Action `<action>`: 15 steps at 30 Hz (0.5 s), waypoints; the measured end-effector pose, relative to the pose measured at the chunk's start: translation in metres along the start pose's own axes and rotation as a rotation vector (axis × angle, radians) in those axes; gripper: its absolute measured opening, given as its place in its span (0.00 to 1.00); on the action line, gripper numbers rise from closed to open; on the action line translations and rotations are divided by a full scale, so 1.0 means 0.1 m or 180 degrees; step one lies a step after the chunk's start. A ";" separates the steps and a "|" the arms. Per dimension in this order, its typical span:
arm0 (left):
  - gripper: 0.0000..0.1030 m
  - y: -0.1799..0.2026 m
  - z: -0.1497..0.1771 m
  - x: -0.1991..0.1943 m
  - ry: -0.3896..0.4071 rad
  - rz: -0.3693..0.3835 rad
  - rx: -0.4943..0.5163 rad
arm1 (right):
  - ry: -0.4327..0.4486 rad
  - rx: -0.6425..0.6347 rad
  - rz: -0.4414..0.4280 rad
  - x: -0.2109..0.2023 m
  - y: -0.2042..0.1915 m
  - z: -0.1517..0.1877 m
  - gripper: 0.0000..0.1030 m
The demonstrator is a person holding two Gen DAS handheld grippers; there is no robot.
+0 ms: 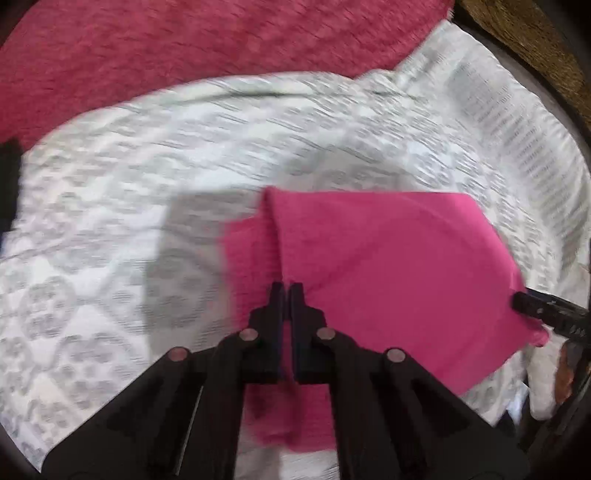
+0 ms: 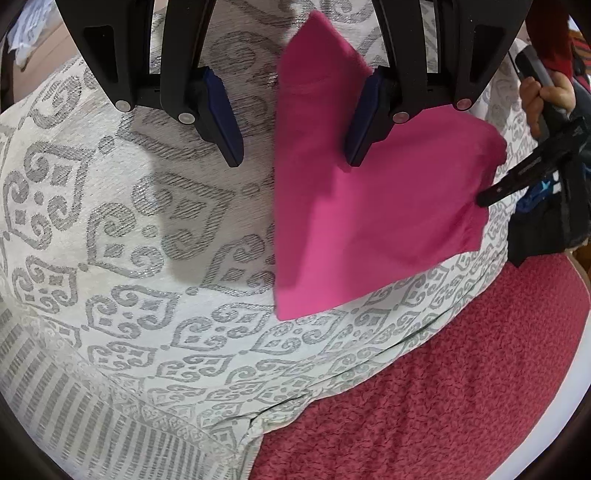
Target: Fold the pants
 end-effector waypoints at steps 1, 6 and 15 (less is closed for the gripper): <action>0.04 -0.06 0.01 -0.04 0.0008 0.0024 -0.0051 | 0.0008 0.0004 -0.0016 -0.01 0.01 0.00 0.57; 0.03 -0.26 0.04 -0.15 0.0033 0.0097 -0.0376 | -0.0016 0.0051 -0.0045 0.02 0.02 0.01 0.57; 0.65 0.00 0.03 -0.02 -0.0046 0.0213 -0.0150 | 0.0004 0.0108 -0.0040 -0.01 0.08 -0.09 0.57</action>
Point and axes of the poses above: each gripper's, at about its wrist camera, not at the fingertips, and x roughly the way its jaws point, y to its right, z to its underside, the point moved 8 cm from there along x, roughly the way its jaws point, and after that the axes turned 12 degrees about z, right-handed, at the moved point
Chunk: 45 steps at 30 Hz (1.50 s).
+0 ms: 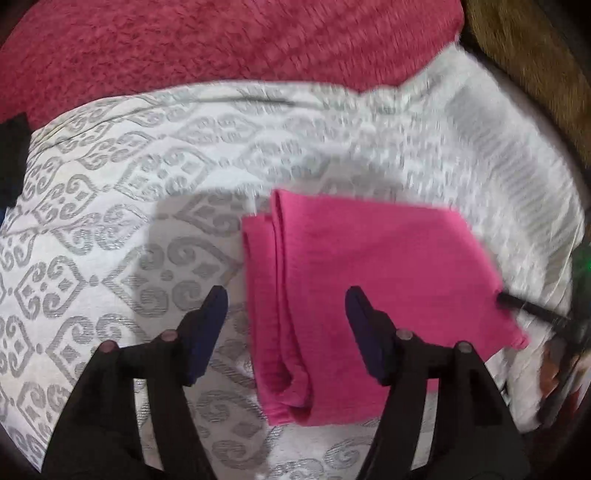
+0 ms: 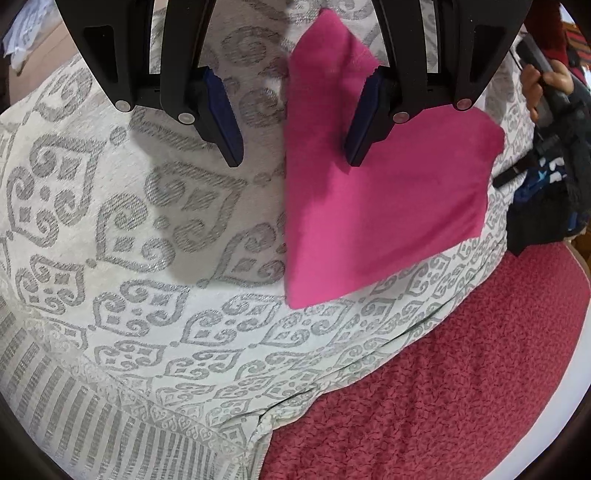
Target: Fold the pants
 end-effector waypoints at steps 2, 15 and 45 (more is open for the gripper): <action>0.65 -0.04 0.10 0.16 -0.0200 -0.0105 0.0033 | -0.0030 0.0057 -0.0071 0.02 -0.01 -0.02 0.57; 0.68 -0.15 0.19 0.19 -0.0178 0.0083 -0.0272 | -0.0079 -0.0346 -0.0230 -0.02 -0.06 0.22 0.57; 0.73 -0.15 0.17 0.24 -0.0186 0.0055 -0.0169 | 0.0312 -0.0024 0.0387 -0.34 0.61 0.63 0.01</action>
Point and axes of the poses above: each gripper's, at about its wrist camera, not at the fingertips, and x roughly the way its jaws point, y to its right, z to its underside, the point moved 8 cm from there along x, roughly the way its jaws point, and after that the axes turned 12 degrees about z, right-handed, at the moved point
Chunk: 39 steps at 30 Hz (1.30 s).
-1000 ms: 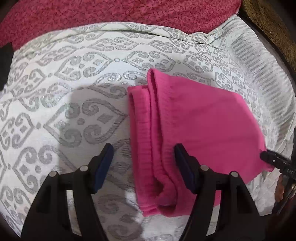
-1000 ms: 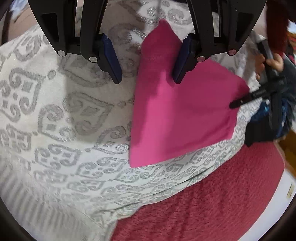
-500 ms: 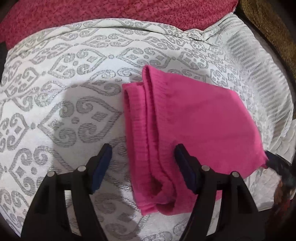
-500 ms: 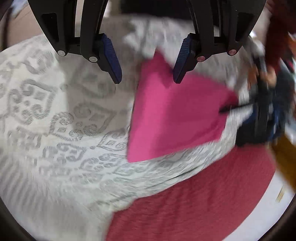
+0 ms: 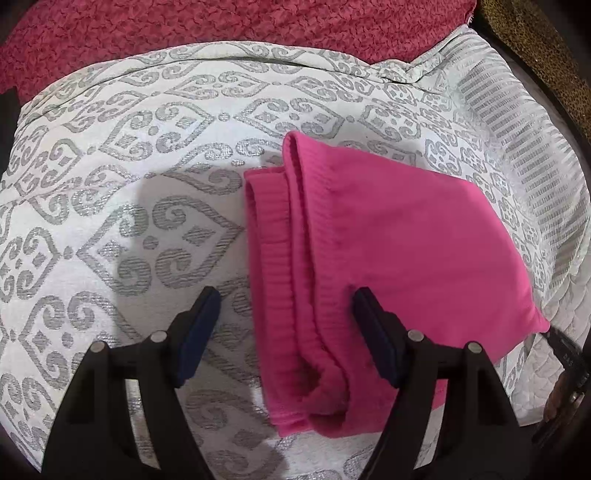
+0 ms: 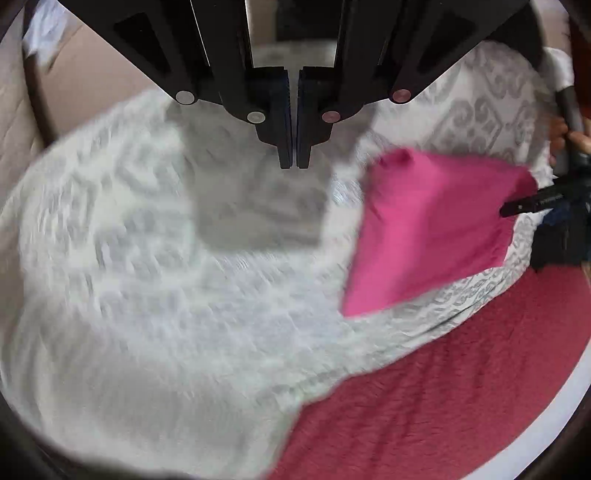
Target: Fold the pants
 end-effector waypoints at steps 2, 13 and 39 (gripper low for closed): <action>0.73 0.00 0.00 0.00 0.0002 -0.0010 0.0006 | -0.0126 0.0171 -0.0233 -0.04 0.13 0.02 0.02; 0.73 0.06 -0.06 0.02 -0.0138 0.0302 -0.0006 | -0.0509 0.0177 -0.1420 0.29 -0.78 -0.66 0.55; 0.74 0.16 -0.27 0.20 -0.0237 0.0488 0.0171 | -0.0520 -0.0181 -0.1156 0.74 -1.06 -0.93 0.49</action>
Point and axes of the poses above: each gripper's, at about its wrist camera, not at the fingertips, and x roughly the way its jaws point, y to its right, z to its underside, the point moved 8 cm from there along x, roughly the way its jaws point, and after that the axes turned 12 degrees about z, right-handed, at the moved point
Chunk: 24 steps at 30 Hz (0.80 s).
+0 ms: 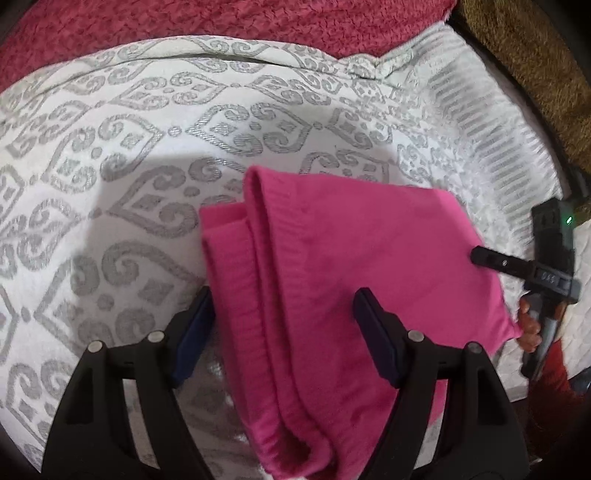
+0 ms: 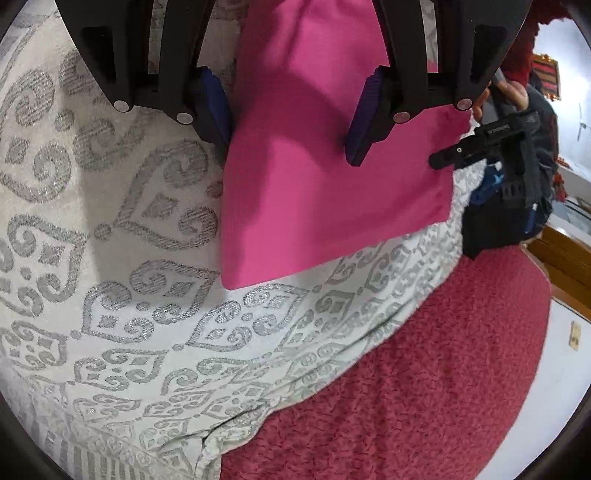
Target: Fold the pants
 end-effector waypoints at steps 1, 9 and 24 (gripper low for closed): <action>0.74 0.02 0.00 0.01 -0.0020 -0.0060 0.0060 | -0.0005 -0.0083 0.0161 0.02 0.00 -0.01 0.41; 0.25 0.14 -0.04 -0.25 0.0249 -0.0073 0.0073 | 0.0318 -0.0169 0.0276 -0.28 -0.16 -0.05 0.13; 0.24 1.01 -0.77 -0.65 0.0593 -0.0237 0.0819 | 0.0996 -0.0337 0.0455 -1.19 -0.19 -0.63 0.13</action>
Point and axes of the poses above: each gripper's, at about its wrist camera, not at the fingertips, and x roughly the way its jaws point, y to its right, z to its underside, the point moved 8 cm from there along x, roughly the way its jaws point, and after that the axes turned 12 degrees about z, right-handed, at the moved point
